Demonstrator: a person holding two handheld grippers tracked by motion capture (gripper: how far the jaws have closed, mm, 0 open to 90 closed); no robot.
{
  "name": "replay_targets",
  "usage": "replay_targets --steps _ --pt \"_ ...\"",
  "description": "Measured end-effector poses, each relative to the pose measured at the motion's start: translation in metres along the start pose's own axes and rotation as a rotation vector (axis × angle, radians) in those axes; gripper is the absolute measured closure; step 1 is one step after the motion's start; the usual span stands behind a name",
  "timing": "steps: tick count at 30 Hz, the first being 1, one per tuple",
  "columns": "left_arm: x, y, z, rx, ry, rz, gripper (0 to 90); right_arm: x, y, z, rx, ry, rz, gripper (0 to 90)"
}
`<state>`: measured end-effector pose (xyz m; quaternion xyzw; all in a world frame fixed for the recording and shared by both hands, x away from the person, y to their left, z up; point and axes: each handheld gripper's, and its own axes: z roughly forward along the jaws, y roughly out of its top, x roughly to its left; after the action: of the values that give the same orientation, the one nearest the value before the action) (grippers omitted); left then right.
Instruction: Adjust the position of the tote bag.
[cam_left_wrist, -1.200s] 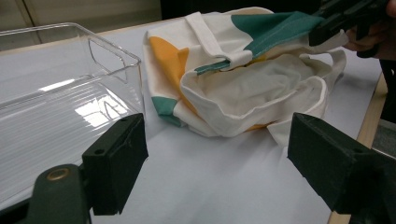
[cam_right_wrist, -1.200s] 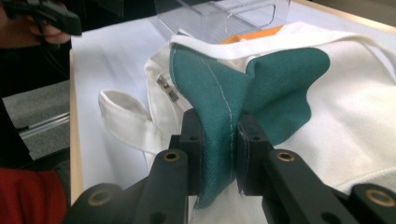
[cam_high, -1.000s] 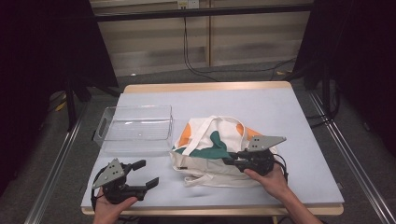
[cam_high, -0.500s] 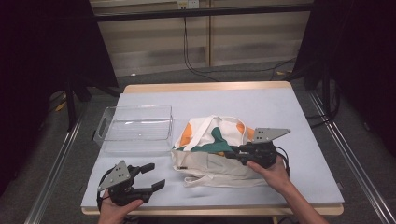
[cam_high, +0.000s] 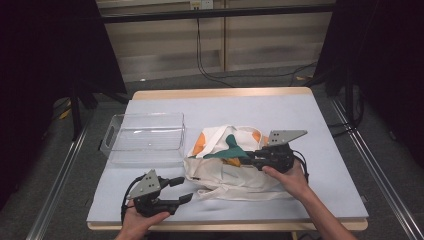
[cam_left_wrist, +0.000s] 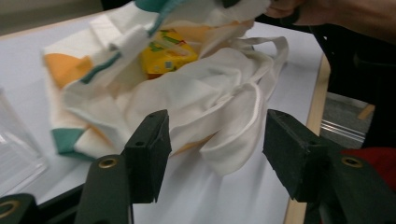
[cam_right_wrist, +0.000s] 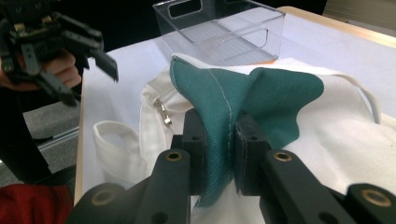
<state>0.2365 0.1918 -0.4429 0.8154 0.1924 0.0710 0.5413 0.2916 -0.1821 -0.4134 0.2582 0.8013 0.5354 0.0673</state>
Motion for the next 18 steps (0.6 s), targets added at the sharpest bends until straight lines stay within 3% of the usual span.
replay_targets --steps 5,6,7,9,10,11,14,18 --pt "-0.008 0.013 0.018 0.010 -0.045 0.013 46.7 -0.007 0.006 -0.001 -0.005 0.002 0.007 77.1" --pt "-0.008 0.016 0.022 0.020 -0.061 0.024 47.0 -0.008 0.007 0.000 0.000 0.002 0.007 77.1" --pt "-0.009 0.018 0.027 0.020 -0.097 0.012 51.7 -0.010 0.007 0.001 0.000 0.008 0.013 77.1" --pt "-0.014 0.023 0.041 0.015 -0.147 -0.001 52.2 -0.011 0.007 0.001 0.002 0.008 0.011 77.1" --pt "-0.014 0.023 0.041 0.015 -0.147 -0.001 53.4 -0.011 0.007 0.001 0.002 0.008 0.011 77.1" --pt "-0.018 0.028 0.049 0.032 -0.152 0.040 54.7 -0.012 0.007 0.002 0.000 0.012 0.014 77.1" --pt "-0.021 0.032 0.057 0.021 -0.168 0.066 56.6 -0.014 0.008 0.002 0.000 0.011 0.012 77.1" --pt "-0.024 0.039 0.073 0.043 -0.184 0.092 63.1 -0.015 0.009 0.002 0.002 0.013 0.016 77.0"
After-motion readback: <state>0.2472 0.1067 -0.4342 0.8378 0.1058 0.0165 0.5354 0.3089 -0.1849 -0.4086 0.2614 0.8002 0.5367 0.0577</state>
